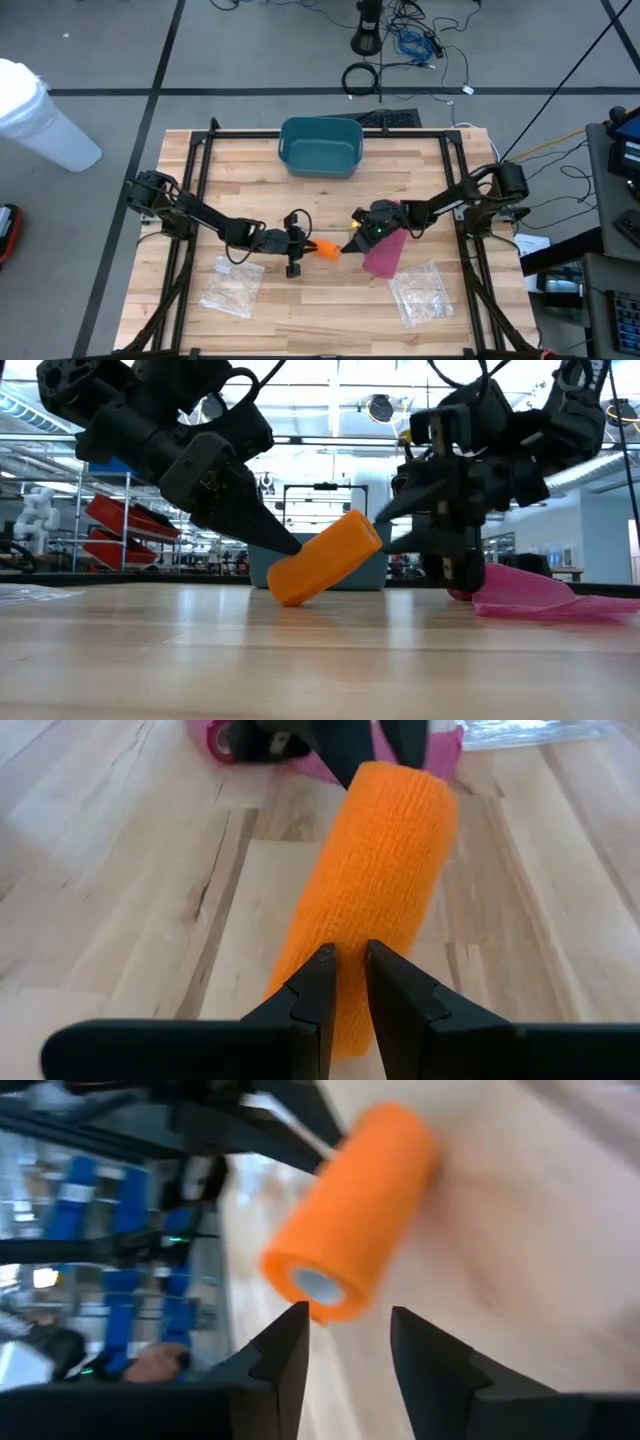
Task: Roll bandage
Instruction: Roll the orange bandage, then put the rolled orange bandage into the right transparent zip lock
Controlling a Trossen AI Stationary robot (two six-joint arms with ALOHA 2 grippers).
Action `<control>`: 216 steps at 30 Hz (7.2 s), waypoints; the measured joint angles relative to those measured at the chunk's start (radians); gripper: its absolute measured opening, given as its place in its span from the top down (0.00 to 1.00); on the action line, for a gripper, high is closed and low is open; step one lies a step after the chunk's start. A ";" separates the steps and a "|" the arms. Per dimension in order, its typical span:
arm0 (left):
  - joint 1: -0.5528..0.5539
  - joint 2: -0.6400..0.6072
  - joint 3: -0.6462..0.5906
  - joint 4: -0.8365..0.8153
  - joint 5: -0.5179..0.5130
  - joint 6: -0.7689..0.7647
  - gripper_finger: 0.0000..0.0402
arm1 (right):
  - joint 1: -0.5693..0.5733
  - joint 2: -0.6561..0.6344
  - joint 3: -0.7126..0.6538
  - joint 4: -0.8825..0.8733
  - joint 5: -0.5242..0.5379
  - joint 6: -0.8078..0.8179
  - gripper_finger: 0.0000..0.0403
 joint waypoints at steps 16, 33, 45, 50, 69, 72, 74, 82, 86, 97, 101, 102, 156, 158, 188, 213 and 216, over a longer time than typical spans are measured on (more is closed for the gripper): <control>0.095 0.000 0.000 0.037 -0.014 0.081 0.84 | 0.089 -0.335 0.001 -0.150 0.401 -0.356 0.81; 0.071 -0.213 0.000 0.047 -0.026 0.109 0.84 | 0.189 0.084 0.088 0.087 0.557 -0.494 1.00; 0.034 -0.295 0.000 -0.004 -0.079 0.108 0.84 | 0.120 0.139 0.172 -0.114 0.502 -0.575 1.00; 0.034 -0.295 0.000 -0.013 -0.095 0.108 0.84 | 0.082 0.138 0.172 -0.115 0.484 -0.599 1.00; -0.042 -0.292 0.000 -0.020 -0.099 0.078 0.84 | 0.206 -0.336 0.170 -0.699 0.512 -0.722 0.90; -0.069 -0.287 0.000 -0.020 -0.099 0.078 0.84 | 0.307 -0.430 0.170 -0.985 0.519 -0.474 0.80; -0.081 -0.280 0.000 -0.020 -0.100 0.079 0.84 | 0.394 -0.470 0.170 -1.187 0.541 -0.276 0.73; -0.081 -0.230 0.000 0.047 -0.103 0.078 0.84 | 0.671 -0.476 0.169 -1.518 0.579 0.327 0.58; -0.081 -0.206 0.000 0.092 -0.051 0.058 0.84 | 0.757 -0.454 0.169 -1.547 0.536 0.467 0.57; -0.069 -0.151 0.000 0.120 -0.049 0.058 0.84 | 1.029 -0.399 0.169 -1.566 0.496 0.863 0.57; -0.065 -0.150 0.000 0.121 -0.050 0.059 0.84 | 1.057 -0.341 0.169 -1.570 0.495 0.899 0.57; -0.062 -0.150 0.000 0.123 -0.051 0.059 0.84 | 1.059 -0.324 0.169 -1.569 0.496 0.900 0.57; 0.134 -0.151 0.188 0.158 0.080 -0.235 0.84 | 0.561 -0.200 0.202 -0.559 1.475 -2.204 1.00; 0.134 -0.151 0.202 0.156 0.097 -0.220 0.84 | 0.538 -0.200 0.202 -0.507 1.531 -2.317 1.00; 0.219 -0.151 0.327 -0.189 0.072 -0.104 0.69 | 0.298 -0.200 0.202 -0.228 1.357 -2.627 1.00; 0.271 -0.126 0.326 -0.197 0.112 -0.118 0.69 | 0.234 -0.200 0.202 -0.258 1.309 -2.575 1.00; 0.272 -0.133 0.326 -0.190 0.102 -0.095 0.69 | 0.234 -0.200 0.202 -0.271 1.308 -2.565 1.00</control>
